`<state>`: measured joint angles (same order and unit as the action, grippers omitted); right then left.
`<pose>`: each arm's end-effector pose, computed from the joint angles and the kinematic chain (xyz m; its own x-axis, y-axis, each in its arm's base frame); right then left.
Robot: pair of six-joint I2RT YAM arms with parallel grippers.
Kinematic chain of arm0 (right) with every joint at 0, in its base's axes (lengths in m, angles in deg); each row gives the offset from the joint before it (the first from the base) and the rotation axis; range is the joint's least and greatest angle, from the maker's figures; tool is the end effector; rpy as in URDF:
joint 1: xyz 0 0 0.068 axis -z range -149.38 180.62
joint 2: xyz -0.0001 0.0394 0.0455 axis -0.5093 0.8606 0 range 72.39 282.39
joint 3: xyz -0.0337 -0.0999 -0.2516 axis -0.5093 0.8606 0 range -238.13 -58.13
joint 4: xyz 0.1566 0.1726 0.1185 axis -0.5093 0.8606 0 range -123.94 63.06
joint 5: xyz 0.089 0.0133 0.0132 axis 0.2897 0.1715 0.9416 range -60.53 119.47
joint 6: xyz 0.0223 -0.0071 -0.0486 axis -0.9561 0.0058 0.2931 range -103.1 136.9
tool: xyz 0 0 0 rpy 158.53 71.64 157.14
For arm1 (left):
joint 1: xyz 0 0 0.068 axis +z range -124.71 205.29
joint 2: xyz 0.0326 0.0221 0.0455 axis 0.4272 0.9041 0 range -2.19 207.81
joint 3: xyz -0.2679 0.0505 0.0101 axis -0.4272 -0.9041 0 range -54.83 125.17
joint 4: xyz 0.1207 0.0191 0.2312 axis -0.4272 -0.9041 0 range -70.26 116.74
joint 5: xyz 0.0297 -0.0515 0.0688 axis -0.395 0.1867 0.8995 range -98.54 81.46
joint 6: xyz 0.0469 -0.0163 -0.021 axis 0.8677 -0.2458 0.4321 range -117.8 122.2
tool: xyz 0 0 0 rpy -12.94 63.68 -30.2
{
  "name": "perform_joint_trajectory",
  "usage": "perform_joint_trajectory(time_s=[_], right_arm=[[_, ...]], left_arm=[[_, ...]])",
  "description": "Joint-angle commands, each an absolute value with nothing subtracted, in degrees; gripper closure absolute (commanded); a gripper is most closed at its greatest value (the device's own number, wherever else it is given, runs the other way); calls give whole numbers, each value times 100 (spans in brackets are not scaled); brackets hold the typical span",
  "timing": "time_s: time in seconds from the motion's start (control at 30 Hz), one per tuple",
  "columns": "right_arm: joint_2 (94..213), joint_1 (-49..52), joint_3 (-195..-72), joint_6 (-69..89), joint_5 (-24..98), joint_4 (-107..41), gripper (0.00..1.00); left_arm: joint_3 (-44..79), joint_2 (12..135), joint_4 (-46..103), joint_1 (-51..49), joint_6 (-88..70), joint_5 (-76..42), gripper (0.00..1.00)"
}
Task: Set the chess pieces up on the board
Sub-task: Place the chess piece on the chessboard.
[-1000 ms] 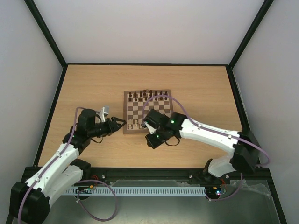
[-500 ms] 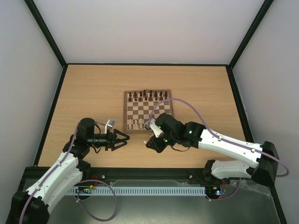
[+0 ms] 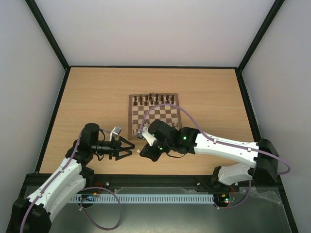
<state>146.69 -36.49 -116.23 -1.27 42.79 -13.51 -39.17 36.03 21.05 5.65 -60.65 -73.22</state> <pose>0.1043 0.2684 0.2920 -0.5225 -0.4573 -0.7196 -0.8477 0.3692 0.3809 0.1216 -0.0775 0.1961 -0.9986 -0.0477 -0.0214 0.0113 0.2030 -0.9791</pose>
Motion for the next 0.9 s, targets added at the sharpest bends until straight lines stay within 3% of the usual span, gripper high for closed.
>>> perform_joint_trajectory(time_s=[0.0, 0.23, 0.4, 0.87], right_arm=[[14919, -3775, -11934, 120, 4370, -1594, 89], [15186, -3794, -12101, 278, 4497, -1761, 89], [15336, -3796, -12172, 321, 4466, -1800, 89], [15378, -3796, -12122, 328, 4234, -1860, 89]], left_arm=[[-3964, 3589, 2148, 532, -6298, -7616, 30], [-3958, 3577, 2332, 452, -6465, -7704, 31], [-3930, 3583, 2388, 411, -6512, -7728, 38], [-3956, 3582, 2350, 393, -6451, -7724, 79]])
